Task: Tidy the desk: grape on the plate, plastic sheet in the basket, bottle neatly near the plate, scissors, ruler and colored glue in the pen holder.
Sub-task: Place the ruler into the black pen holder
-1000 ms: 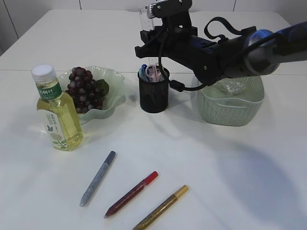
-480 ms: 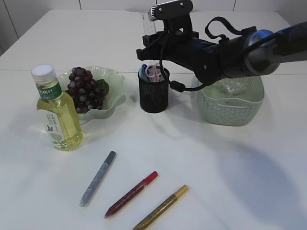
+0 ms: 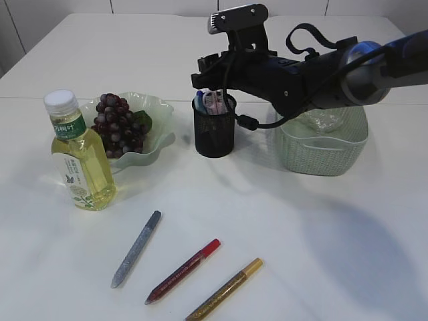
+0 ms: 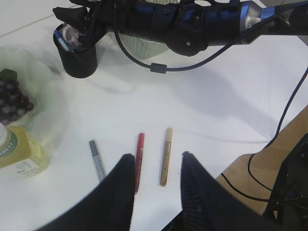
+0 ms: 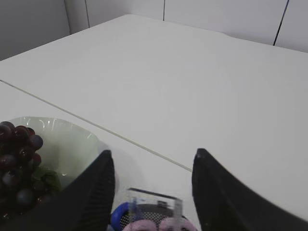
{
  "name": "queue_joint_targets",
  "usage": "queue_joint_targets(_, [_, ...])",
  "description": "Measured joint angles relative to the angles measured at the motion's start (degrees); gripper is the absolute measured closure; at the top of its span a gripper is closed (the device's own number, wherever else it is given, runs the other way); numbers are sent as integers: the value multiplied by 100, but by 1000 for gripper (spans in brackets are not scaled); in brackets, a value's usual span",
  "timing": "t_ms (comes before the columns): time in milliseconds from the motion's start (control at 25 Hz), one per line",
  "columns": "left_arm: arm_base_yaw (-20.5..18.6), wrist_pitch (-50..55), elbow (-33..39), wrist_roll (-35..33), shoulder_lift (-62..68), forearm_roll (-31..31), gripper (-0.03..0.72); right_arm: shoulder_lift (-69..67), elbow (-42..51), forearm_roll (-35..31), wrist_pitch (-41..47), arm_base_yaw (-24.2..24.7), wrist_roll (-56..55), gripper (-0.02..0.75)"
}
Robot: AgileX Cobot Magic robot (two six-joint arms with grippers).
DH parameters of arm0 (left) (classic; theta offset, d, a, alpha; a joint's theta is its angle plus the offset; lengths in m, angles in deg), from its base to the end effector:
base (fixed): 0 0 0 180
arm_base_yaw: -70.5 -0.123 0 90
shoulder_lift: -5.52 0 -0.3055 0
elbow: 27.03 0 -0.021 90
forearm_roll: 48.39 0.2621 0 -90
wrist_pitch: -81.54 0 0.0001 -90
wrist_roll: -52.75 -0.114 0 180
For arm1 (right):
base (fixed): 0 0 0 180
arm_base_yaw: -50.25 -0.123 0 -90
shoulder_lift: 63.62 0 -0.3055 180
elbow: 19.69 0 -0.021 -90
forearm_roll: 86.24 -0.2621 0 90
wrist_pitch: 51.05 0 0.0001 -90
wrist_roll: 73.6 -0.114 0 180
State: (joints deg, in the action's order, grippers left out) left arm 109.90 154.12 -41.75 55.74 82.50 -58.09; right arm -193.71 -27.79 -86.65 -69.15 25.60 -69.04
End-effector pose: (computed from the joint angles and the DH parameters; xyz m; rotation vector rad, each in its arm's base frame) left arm 0.1687 -0.1623 0.4822 0.7721 2.2839 -0.5682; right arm 0.4916 0.2253 0.2082 -0.4515 1.7635 0.2513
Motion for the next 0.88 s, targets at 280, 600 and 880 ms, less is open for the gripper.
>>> queue_joint_targets(280, [0,0,0,0,0,0,449,343,0,0,584,0,-12,318])
queue_joint_targets(600, [0,0,0,0,0,0,449,1672,0,-51,2991,0,-12,319])
queue_joint_targets(880, [0,0,0,0,0,0,449,2754,0,-140,6091,0,-12,337])
